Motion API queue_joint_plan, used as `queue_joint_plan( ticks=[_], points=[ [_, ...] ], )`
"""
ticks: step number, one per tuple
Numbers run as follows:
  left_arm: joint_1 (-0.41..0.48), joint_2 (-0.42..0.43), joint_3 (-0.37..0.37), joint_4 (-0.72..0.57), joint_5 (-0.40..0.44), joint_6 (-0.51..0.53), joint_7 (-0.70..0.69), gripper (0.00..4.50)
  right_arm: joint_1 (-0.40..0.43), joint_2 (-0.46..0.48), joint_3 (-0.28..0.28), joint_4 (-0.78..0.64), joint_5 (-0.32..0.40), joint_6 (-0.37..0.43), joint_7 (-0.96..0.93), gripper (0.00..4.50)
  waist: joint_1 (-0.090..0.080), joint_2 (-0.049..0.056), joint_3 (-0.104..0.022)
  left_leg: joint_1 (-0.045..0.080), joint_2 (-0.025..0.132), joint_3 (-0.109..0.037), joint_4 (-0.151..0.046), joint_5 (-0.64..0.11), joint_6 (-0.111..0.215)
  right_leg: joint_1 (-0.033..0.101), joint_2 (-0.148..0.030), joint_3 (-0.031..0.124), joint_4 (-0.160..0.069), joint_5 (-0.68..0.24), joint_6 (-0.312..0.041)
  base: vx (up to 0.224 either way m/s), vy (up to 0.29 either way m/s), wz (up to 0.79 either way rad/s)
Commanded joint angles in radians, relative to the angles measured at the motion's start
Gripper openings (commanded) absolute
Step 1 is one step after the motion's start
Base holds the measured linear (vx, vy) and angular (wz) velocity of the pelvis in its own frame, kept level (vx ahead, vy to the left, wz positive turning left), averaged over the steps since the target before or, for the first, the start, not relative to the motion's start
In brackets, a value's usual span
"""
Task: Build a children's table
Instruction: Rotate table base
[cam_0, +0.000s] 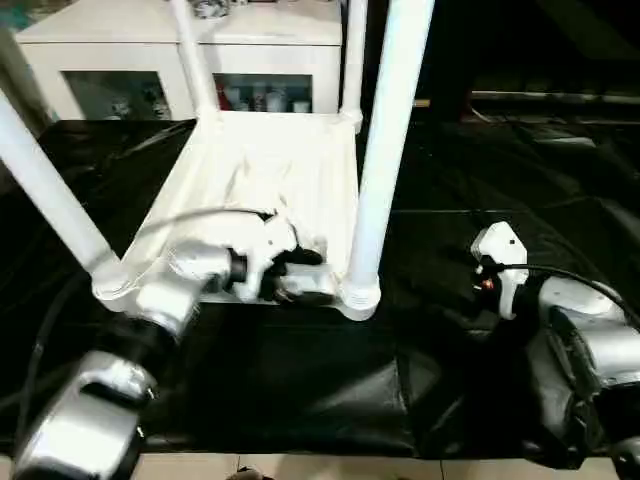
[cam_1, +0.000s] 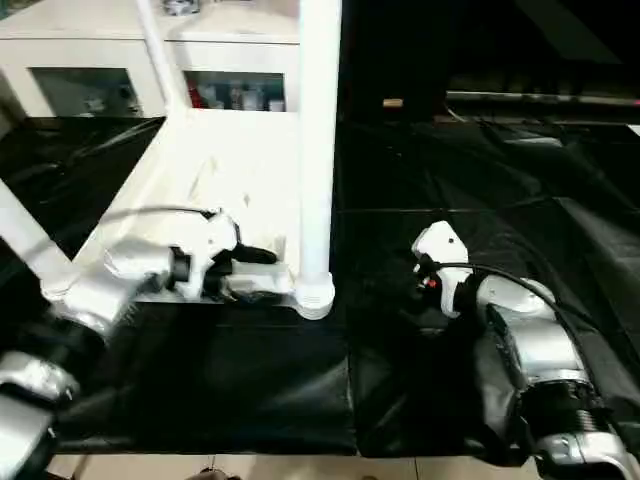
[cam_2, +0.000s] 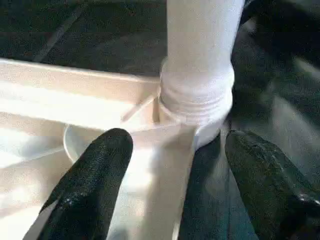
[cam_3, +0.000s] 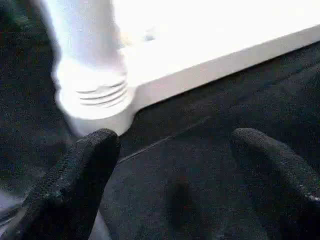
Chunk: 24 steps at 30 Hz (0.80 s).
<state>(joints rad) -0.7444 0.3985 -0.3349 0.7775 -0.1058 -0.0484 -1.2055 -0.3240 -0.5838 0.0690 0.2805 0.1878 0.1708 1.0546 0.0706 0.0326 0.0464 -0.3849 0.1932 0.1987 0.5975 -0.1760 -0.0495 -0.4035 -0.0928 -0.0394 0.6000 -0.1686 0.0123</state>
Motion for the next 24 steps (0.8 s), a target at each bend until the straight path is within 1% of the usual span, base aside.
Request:
queue_joint_plan(
  ticks=[1,2,3,4,5,6,7,8,9,11,12,15,17,18,19,20,22,23,24],
  points=[
    [-0.038,0.006,-0.011,0.061,0.033,-0.041,-0.038,3.22,0.01,-0.028,0.01,-0.066,0.023,0.041,0.04,4.04,0.006,-0.002,-0.069,0.021,0.03,-0.014,-0.069,-0.236,0.048,0.049,-0.038,0.023,-0.063,-0.177,-0.252,0.0,0.0,0.0],
    [-0.04,0.006,-0.011,0.065,0.034,-0.044,-0.039,3.2,0.01,-0.029,0.01,-0.068,0.024,0.043,0.041,4.04,0.006,-0.002,-0.069,0.021,0.03,-0.014,-0.069,-0.236,0.048,0.049,-0.038,0.023,-0.063,-0.177,-0.252,0.0,0.0,0.0],
    [-0.056,0.007,-0.016,0.099,0.043,-0.061,-0.054,3.17,0.015,-0.038,0.011,-0.087,0.028,0.062,0.054,4.04,0.006,0.0,-0.068,0.019,0.03,-0.015,-0.068,-0.235,0.05,0.049,-0.041,0.022,-0.062,-0.171,-0.264,0.0,0.0,0.0],
    [-0.06,0.006,-0.017,0.109,0.046,-0.067,-0.059,3.07,0.016,-0.04,0.011,-0.092,0.029,0.067,0.057,4.04,0.007,-0.001,-0.069,0.021,0.029,-0.014,-0.068,-0.237,0.049,0.048,-0.04,0.021,-0.064,-0.174,-0.265,0.0,0.0,0.0],
    [-0.061,0.006,-0.017,0.109,0.046,-0.067,-0.06,3.07,0.016,-0.04,0.011,-0.093,0.029,0.067,0.057,4.04,0.007,-0.002,-0.068,0.021,0.031,-0.014,-0.068,-0.244,0.047,0.047,-0.041,0.022,-0.064,-0.177,-0.27,0.0,0.0,0.0],
    [-0.064,0.006,-0.021,0.12,0.051,-0.071,-0.07,2.82,0.019,-0.044,0.012,-0.099,0.029,0.072,0.062,4.04,0.008,0.001,-0.067,0.022,0.032,-0.014,-0.07,-0.254,0.043,0.047,-0.043,0.022,-0.065,-0.193,-0.272,0.0,0.0,0.0],
    [-0.068,0.006,-0.028,0.131,0.06,-0.078,-0.076,2.78,0.024,-0.048,0.012,-0.103,0.028,0.075,0.063,4.04,0.008,-0.001,-0.067,0.024,0.032,-0.013,-0.069,-0.263,0.041,0.045,-0.042,0.023,-0.068,-0.208,-0.269,0.0,0.0,0.0],
    [-0.068,0.006,-0.028,0.131,0.06,-0.078,-0.076,2.77,0.024,-0.048,0.012,-0.103,0.028,0.075,0.063,4.04,0.008,-0.001,-0.067,0.024,0.032,-0.013,-0.069,-0.263,0.041,0.045,-0.042,0.023,-0.068,-0.208,-0.269,0.0,0.0,0.0],
    [-0.077,0.002,-0.037,0.162,0.082,-0.1,-0.083,2.72,0.035,-0.055,0.016,-0.109,0.022,0.077,0.062,4.04,0.01,0.001,-0.066,0.024,0.032,-0.013,-0.07,-0.27,0.036,0.044,-0.043,0.023,-0.07,-0.225,-0.267,0.0,0.0,0.0],
    [-0.083,-0.001,-0.039,0.187,0.097,-0.119,-0.084,2.41,0.042,-0.06,0.018,-0.118,0.024,0.081,0.061,4.04,0.013,0.001,-0.065,0.026,0.033,-0.014,-0.071,-0.28,0.03,0.044,-0.044,0.024,-0.072,-0.241,-0.259,0.0,0.0,0.0],
    [-0.084,-0.001,-0.039,0.191,0.099,-0.121,-0.084,2.33,0.043,-0.061,0.018,-0.119,0.024,0.082,0.061,4.04,0.015,0.001,-0.064,0.026,0.033,-0.014,-0.071,-0.283,0.03,0.043,-0.043,0.024,-0.073,-0.245,-0.257,0.0,0.0,0.0],
    [-0.094,-0.005,-0.036,0.227,0.113,-0.147,-0.088,2.2,0.051,-0.065,0.016,-0.133,0.026,0.093,0.062,4.04,0.018,-0.001,-0.065,0.025,0.033,-0.015,-0.073,-0.285,0.027,0.044,-0.044,0.024,-0.072,-0.248,-0.252,0.0,0.0,0.0],
    [-0.099,-0.007,-0.031,0.245,0.115,-0.155,-0.096,1.92,0.055,-0.065,0.014,-0.139,0.023,0.099,0.064,4.04,0.019,0.0,-0.065,0.026,0.035,-0.016,-0.073,-0.281,0.027,0.044,-0.047,0.025,-0.072,-0.25,-0.251,0.0,0.0,0.0],
    [-0.101,-0.008,-0.029,0.251,0.116,-0.157,-0.099,1.89,0.056,-0.066,0.014,-0.14,0.023,0.099,0.065,4.04,0.019,-0.001,-0.064,0.025,0.034,-0.016,-0.073,-0.281,0.027,0.044,-0.047,0.025,-0.073,-0.252,-0.252,0.0,0.0,0.0],
    [-0.109,-0.013,-0.02,0.276,0.124,-0.183,-0.083,1.85,0.057,-0.067,0.016,-0.141,0.023,0.099,0.063,4.04,0.019,-0.001,-0.064,0.024,0.033,-0.015,-0.072,-0.278,0.029,0.044,-0.046,0.024,-0.072,-0.249,-0.255,0.0,0.0,0.0],
    [-0.112,-0.015,-0.017,0.285,0.126,-0.194,-0.076,1.74,0.057,-0.067,0.018,-0.141,0.022,0.098,0.062,4.04,0.019,-0.003,-0.064,0.023,0.032,-0.014,-0.071,-0.277,0.03,0.044,-0.045,0.024,-0.073,-0.247,-0.254,0.0,0.0,0.0],
    [-0.116,-0.019,-0.012,0.297,0.129,-0.209,-0.065,1.49,0.058,-0.068,0.02,-0.142,0.022,0.097,0.06,4.04,0.018,-0.004,-0.065,0.022,0.033,-0.016,-0.071,-0.27,0.032,0.046,-0.046,0.024,-0.072,-0.241,-0.252,0.0,0.0,0.0],
    [-0.118,-0.022,-0.011,0.306,0.133,-0.216,-0.062,1.4,0.06,-0.069,0.021,-0.144,0.022,0.098,0.061,4.04,0.019,-0.003,-0.065,0.023,0.033,-0.015,-0.071,-0.266,0.035,0.045,-0.046,0.024,-0.071,-0.238,-0.253,0.0,0.0,0.0],
    [-0.119,-0.022,-0.011,0.309,0.134,-0.218,-0.061,1.4,0.06,-0.069,0.021,-0.145,0.022,0.099,0.061,4.04,0.019,-0.002,-0.065,0.023,0.034,-0.016,-0.072,-0.267,0.035,0.045,-0.046,0.024,-0.071,-0.236,-0.254,0.0,0.0,0.0]
  ],
)
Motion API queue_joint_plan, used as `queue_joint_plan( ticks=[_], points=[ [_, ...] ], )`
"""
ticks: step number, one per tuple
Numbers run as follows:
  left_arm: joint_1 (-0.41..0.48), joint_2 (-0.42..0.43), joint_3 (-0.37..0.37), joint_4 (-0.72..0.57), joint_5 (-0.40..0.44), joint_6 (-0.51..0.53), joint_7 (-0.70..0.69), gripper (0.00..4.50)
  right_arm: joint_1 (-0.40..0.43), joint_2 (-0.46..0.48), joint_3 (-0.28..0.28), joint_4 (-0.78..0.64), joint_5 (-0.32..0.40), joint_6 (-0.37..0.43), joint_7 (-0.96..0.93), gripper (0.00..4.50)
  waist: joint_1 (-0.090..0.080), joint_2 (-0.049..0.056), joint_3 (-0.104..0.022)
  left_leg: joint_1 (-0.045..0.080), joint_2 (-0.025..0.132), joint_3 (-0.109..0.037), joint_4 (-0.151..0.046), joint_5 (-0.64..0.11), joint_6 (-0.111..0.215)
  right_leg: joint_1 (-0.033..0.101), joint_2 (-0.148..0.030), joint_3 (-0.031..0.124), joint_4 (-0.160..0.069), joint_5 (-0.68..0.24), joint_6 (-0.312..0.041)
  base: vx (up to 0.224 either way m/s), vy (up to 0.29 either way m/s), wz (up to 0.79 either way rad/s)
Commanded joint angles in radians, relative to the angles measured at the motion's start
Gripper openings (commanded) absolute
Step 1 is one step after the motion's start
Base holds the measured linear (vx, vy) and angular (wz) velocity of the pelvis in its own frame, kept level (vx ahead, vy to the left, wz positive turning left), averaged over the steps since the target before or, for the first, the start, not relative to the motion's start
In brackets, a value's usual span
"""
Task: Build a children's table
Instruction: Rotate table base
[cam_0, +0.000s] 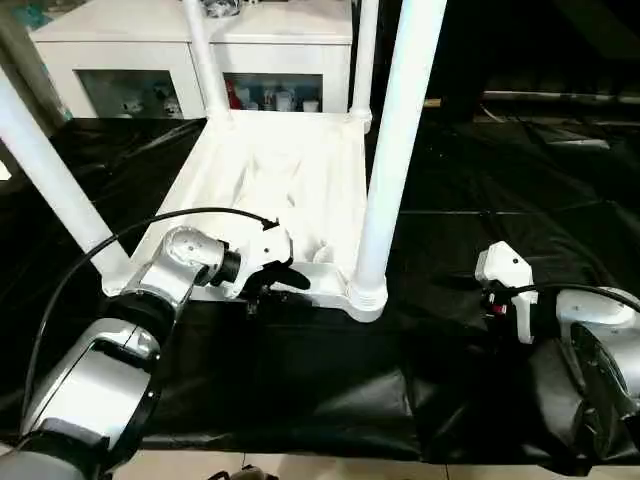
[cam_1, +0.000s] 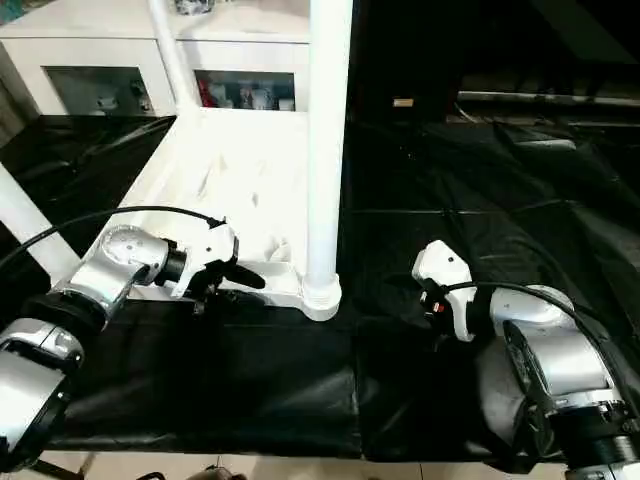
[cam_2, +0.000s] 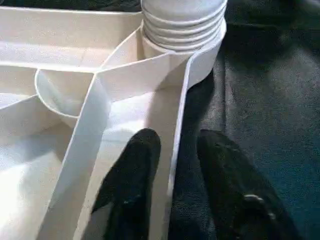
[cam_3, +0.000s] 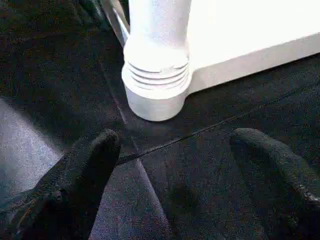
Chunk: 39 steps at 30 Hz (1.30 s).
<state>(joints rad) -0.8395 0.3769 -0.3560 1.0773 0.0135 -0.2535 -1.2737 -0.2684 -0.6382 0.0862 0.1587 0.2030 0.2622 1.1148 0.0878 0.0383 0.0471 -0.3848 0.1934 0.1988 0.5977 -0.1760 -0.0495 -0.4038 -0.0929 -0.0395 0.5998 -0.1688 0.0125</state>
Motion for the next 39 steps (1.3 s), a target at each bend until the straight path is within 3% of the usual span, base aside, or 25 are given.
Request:
queue_joint_plan(
  ticks=[1,15,19,22,24,28,29,30,34,39],
  points=[
    [-0.026,-0.003,0.012,0.016,0.019,-0.018,0.007,1.19,0.007,-0.015,0.004,-0.027,0.007,0.009,0.001,4.04,0.002,-0.008,-0.066,0.023,0.034,-0.015,-0.072,-0.265,0.036,0.045,-0.046,0.024,-0.07,-0.226,-0.258,0.0,0.0,0.0],
    [-0.054,-0.03,0.012,0.115,0.074,-0.056,0.046,0.22,0.01,-0.019,0.004,-0.036,0.002,0.009,0.002,4.04,0.001,-0.008,-0.063,0.024,0.034,-0.016,-0.074,-0.287,0.031,0.044,-0.048,0.024,-0.076,-0.266,-0.249,0.0,0.0,0.0],
    [-0.049,-0.059,0.078,0.097,-0.007,0.05,-0.01,0.06,0.005,-0.009,-0.01,-0.029,0.002,-0.004,-0.019,4.04,-0.003,-0.013,-0.066,0.019,0.033,-0.016,-0.071,-0.248,0.042,0.048,-0.048,0.023,-0.069,-0.213,-0.266,0.0,0.0,0.0],
    [-0.006,-0.073,0.07,0.013,-0.032,0.157,-0.076,0.06,0.003,-0.003,-0.017,-0.015,0.001,-0.006,-0.033,4.04,-0.005,-0.012,-0.068,0.018,0.036,-0.015,-0.07,-0.223,0.051,0.05,-0.049,0.024,-0.063,-0.167,-0.29,0.0,0.0,0.0],
    [0.069,-0.111,0.061,-0.114,-0.043,0.222,-0.014,0.06,0.016,-0.005,-0.013,-0.02,0.003,-0.004,-0.026,4.04,-0.004,-0.019,-0.067,0.016,0.04,-0.014,-0.068,-0.206,0.076,0.052,-0.052,0.025,-0.058,-0.126,-0.311,0.0,0.0,0.0],
    [0.15,-0.174,0.056,-0.237,-0.037,0.269,0.1,0.06,0.02,0.001,-0.013,-0.023,-0.001,-0.008,-0.04,4.04,0.006,-0.018,-0.065,0.024,0.04,-0.01,-0.065,-0.209,0.095,0.044,-0.049,0.025,-0.069,-0.18,-0.288,0.0,0.0,0.0],
    [0.155,-0.178,0.056,-0.242,-0.028,0.267,0.11,0.06,0.019,0.004,-0.014,-0.023,-0.003,-0.009,-0.047,4.04,0.006,-0.019,-0.064,0.02,0.037,-0.011,-0.067,-0.206,0.094,0.045,-0.048,0.024,-0.072,-0.218,-0.266,0.0,0.0,0.0],
    [0.167,-0.186,0.054,-0.25,-0.015,0.257,0.129,0.06,0.018,0.008,-0.018,-0.022,-0.003,-0.012,-0.062,4.04,0.006,-0.019,-0.064,0.02,0.037,-0.011,-0.067,-0.206,0.094,0.045,-0.048,0.024,-0.072,-0.218,-0.266,0.0,0.0,0.0],
    [0.193,-0.19,0.037,-0.255,0.04,0.241,0.216,0.06,0.008,0.04,-0.036,-0.006,-0.005,-0.029,-0.123,4.04,-0.002,-0.021,-0.062,0.019,0.033,-0.014,-0.071,-0.238,0.075,0.041,-0.05,0.025,-0.084,-0.326,-0.206,0.0,0.0,0.0],
    [0.23,-0.169,0.026,-0.342,0.066,0.303,0.254,0.06,-0.022,0.09,-0.04,0.05,-0.016,-0.045,-0.188,4.04,-0.01,-0.016,-0.062,0.018,0.032,-0.017,-0.075,-0.246,0.061,0.038,-0.046,0.023,-0.086,-0.352,-0.191,0.0,0.0,0.0]
  ],
)
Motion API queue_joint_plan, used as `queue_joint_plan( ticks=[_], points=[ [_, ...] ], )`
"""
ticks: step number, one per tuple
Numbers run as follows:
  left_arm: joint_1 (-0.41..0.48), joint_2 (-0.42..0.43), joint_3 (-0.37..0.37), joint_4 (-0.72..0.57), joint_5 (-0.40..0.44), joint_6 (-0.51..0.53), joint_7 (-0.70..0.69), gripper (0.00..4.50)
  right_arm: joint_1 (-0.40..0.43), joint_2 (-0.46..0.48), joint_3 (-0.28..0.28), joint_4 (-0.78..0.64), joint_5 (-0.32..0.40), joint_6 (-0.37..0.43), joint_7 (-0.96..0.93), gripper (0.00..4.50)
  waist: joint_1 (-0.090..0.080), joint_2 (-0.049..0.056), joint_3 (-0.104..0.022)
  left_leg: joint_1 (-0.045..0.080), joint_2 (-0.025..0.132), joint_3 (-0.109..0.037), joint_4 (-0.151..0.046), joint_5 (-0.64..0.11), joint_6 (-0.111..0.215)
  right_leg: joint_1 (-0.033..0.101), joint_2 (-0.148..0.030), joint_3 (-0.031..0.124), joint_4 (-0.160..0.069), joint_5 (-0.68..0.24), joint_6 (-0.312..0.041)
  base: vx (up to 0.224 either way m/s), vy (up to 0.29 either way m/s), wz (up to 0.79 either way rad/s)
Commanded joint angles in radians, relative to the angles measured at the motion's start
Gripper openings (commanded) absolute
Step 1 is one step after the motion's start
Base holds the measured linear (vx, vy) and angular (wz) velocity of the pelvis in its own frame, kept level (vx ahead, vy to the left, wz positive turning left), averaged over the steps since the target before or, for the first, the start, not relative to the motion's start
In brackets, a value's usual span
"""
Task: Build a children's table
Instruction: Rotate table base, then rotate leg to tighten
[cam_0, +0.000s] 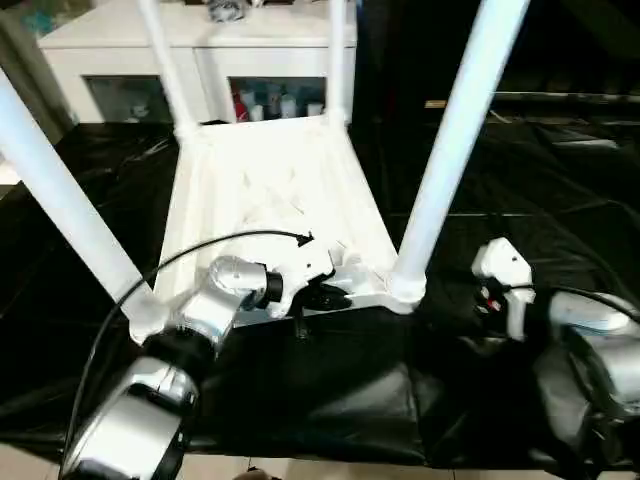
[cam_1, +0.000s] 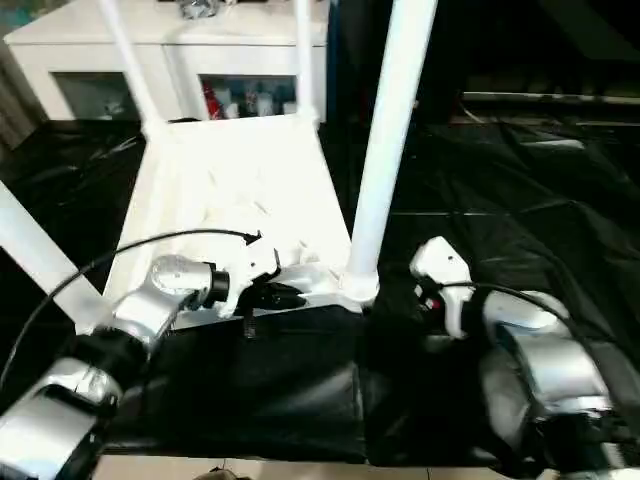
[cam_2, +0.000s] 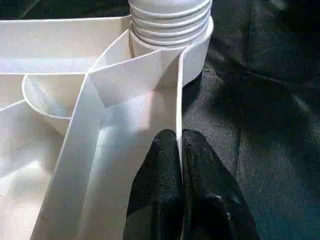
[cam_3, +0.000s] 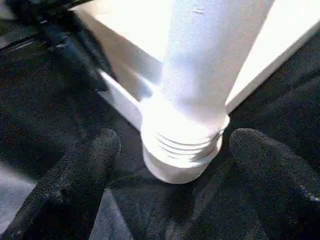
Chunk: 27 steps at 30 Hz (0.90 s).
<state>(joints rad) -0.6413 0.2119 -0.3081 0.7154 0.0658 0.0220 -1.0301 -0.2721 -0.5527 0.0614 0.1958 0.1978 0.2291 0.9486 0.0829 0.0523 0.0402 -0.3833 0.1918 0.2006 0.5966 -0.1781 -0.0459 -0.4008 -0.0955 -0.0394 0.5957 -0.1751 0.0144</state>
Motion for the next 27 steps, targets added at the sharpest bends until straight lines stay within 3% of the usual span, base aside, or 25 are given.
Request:
queue_joint_plan(
  ticks=[1,9,12,13,19,27],
  points=[
    [0.034,-0.005,-0.017,0.016,0.012,0.029,0.011,0.06,-0.028,0.016,-0.012,0.035,-0.018,-0.022,-0.039,4.04,-0.006,-0.029,-0.056,0.017,0.033,-0.018,-0.074,-0.246,0.056,0.034,-0.044,0.023,-0.083,-0.348,-0.192,0.0,0.0,0.0],
    [0.04,0.003,-0.016,-0.007,0.013,0.03,0.01,0.06,-0.1,0.113,0.024,0.169,-0.029,-0.058,-0.075,4.04,-0.012,-0.023,-0.059,0.016,0.032,-0.017,-0.073,-0.239,0.059,0.034,-0.043,0.023,-0.078,-0.283,-0.214,0.0,0.0,0.0],
    [0.033,0.005,-0.016,-0.002,0.014,0.03,0.008,0.06,-0.125,0.14,0.038,0.208,-0.032,-0.07,-0.077,4.04,-0.015,-0.026,-0.058,0.018,0.034,-0.017,-0.075,-0.252,0.054,0.033,-0.042,0.023,-0.078,-0.29,-0.217,0.0,0.0,0.0],
    [0.031,0.007,-0.016,0.0,0.016,0.029,0.009,0.0,-0.131,0.145,0.039,0.221,-0.035,-0.075,-0.079,3.74,-0.015,-0.024,-0.058,0.017,0.033,-0.018,-0.075,-0.25,0.053,0.034,-0.043,0.023,-0.076,-0.289,-0.219,0.0,0.0,0.0],
    [0.029,0.014,-0.012,0.002,0.017,0.029,0.008,0.0,-0.152,0.167,0.033,0.261,-0.031,-0.089,-0.077,3.24,-0.015,-0.029,-0.057,0.016,0.033,-0.017,-0.076,-0.248,0.05,0.035,-0.044,0.024,-0.076,-0.289,-0.215,0.0,0.0,0.0],
    [0.031,0.018,-0.008,0.0,0.013,0.035,0.008,0.0,-0.164,0.166,0.039,0.302,-0.04,-0.111,-0.06,2.79,-0.02,-0.031,-0.055,0.016,0.034,-0.017,-0.078,-0.262,0.049,0.033,-0.046,0.025,-0.08,-0.327,-0.207,0.0,0.0,0.0]
  ],
)
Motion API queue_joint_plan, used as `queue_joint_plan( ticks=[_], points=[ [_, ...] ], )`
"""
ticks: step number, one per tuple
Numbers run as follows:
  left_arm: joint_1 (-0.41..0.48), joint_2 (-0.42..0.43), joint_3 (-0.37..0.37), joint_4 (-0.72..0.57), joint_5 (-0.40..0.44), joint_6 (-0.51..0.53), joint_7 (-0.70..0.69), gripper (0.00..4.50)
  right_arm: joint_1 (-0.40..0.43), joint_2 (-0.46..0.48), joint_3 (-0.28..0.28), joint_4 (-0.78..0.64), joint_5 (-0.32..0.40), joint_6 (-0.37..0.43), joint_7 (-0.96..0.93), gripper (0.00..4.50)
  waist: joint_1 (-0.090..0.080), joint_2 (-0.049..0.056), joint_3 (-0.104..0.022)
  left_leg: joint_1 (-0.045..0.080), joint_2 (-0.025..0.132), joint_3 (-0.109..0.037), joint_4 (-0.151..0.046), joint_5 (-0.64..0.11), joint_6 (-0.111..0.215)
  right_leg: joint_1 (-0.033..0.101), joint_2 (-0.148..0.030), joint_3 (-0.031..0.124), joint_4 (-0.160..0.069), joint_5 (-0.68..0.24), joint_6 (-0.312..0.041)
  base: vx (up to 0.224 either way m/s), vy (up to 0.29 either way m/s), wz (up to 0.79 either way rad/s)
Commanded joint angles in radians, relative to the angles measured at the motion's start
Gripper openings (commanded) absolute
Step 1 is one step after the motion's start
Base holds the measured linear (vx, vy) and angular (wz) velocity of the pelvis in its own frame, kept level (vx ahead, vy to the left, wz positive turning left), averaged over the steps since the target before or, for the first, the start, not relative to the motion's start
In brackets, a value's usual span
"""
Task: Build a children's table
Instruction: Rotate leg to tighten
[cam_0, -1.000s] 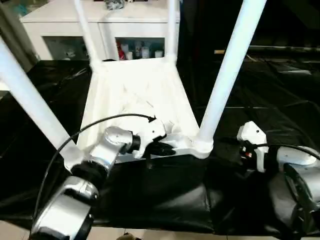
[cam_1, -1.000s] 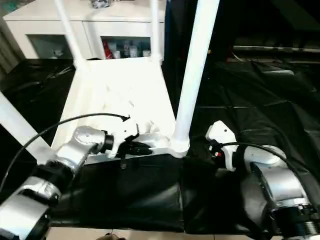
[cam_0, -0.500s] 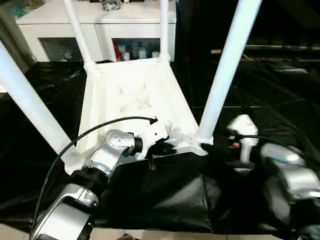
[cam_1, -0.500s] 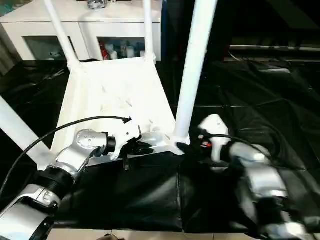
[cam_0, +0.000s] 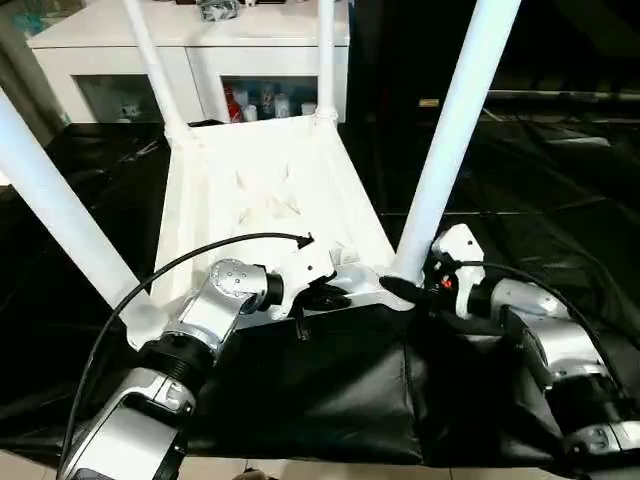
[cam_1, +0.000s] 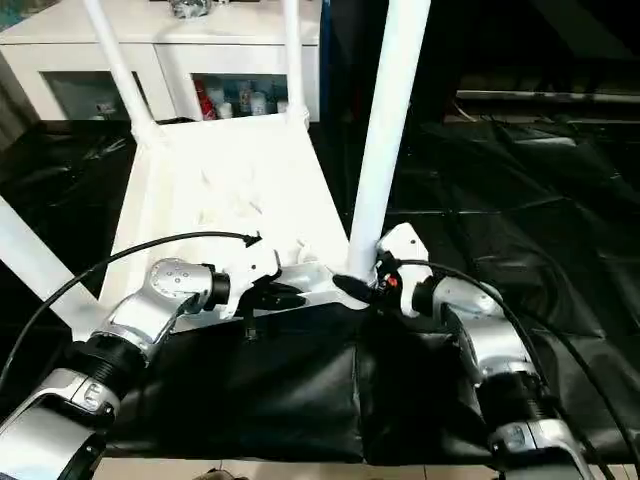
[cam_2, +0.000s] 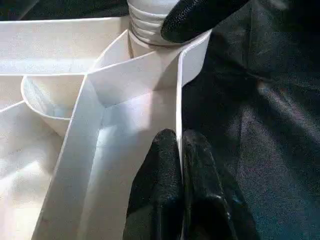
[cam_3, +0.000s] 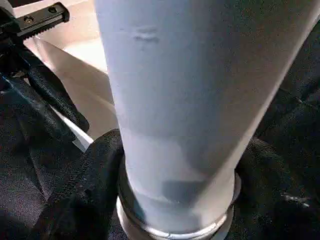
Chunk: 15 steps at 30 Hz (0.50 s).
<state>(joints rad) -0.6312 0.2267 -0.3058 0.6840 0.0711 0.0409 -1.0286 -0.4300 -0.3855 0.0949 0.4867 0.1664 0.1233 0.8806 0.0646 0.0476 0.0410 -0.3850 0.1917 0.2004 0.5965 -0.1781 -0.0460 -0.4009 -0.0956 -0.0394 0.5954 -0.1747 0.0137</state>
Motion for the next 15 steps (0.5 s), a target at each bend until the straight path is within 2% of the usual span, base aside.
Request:
queue_joint_plan(
  ticks=[1,8,11,13,14,15],
  points=[
    [0.021,0.004,-0.009,0.034,0.007,0.016,0.005,0.0,-0.008,-0.001,0.006,0.017,-0.01,-0.009,0.01,2.77,-0.002,-0.028,-0.056,0.018,0.034,-0.017,-0.078,-0.261,0.049,0.033,-0.045,0.025,-0.08,-0.327,-0.205,0.0,0.0,0.0],
    [0.016,0.006,0.0,0.041,0.005,0.018,0.014,0.0,-0.01,0.005,0.011,0.043,-0.015,-0.019,0.016,2.74,-0.003,-0.028,-0.055,0.017,0.034,-0.017,-0.078,-0.265,0.049,0.031,-0.046,0.025,-0.081,-0.337,-0.205,0.0,0.0,0.0],
    [0.001,-0.027,0.028,0.057,-0.001,0.037,0.092,0.0,-0.022,0.055,-0.028,0.114,-0.029,-0.019,-0.131,2.73,-0.009,-0.028,-0.053,0.017,0.033,-0.018,-0.082,-0.278,0.039,0.029,-0.046,0.025,-0.084,-0.363,-0.2,0.0,0.0,0.0],
    [-0.017,-0.065,0.052,0.084,0.0,0.056,0.183,0.0,-0.033,0.107,-0.065,0.167,-0.037,-0.018,-0.277,2.72,-0.02,-0.03,-0.049,0.02,0.03,-0.021,-0.085,-0.328,0.011,0.026,-0.045,0.021,-0.091,-0.44,-0.182,0.0,0.0,0.0],
    [-0.036,-0.102,0.073,0.112,0.002,0.07,0.273,0.0,-0.042,0.155,-0.097,0.205,-0.04,-0.009,-0.407,2.72,-0.021,-0.03,-0.049,0.021,0.029,-0.021,-0.085,-0.335,0.006,0.024,-0.045,0.022,-0.093,-0.457,-0.174,0.0,0.0,0.0],
    [-0.041,-0.111,0.078,0.119,0.003,0.072,0.296,0.0,-0.044,0.167,-0.104,0.215,-0.041,-0.007,-0.439,2.72,-0.026,-0.028,-0.047,0.026,0.028,-0.022,-0.086,-0.355,-0.005,0.017,-0.045,0.022,-0.099,-0.492,-0.162,0.0,0.0,0.0]
  ],
)
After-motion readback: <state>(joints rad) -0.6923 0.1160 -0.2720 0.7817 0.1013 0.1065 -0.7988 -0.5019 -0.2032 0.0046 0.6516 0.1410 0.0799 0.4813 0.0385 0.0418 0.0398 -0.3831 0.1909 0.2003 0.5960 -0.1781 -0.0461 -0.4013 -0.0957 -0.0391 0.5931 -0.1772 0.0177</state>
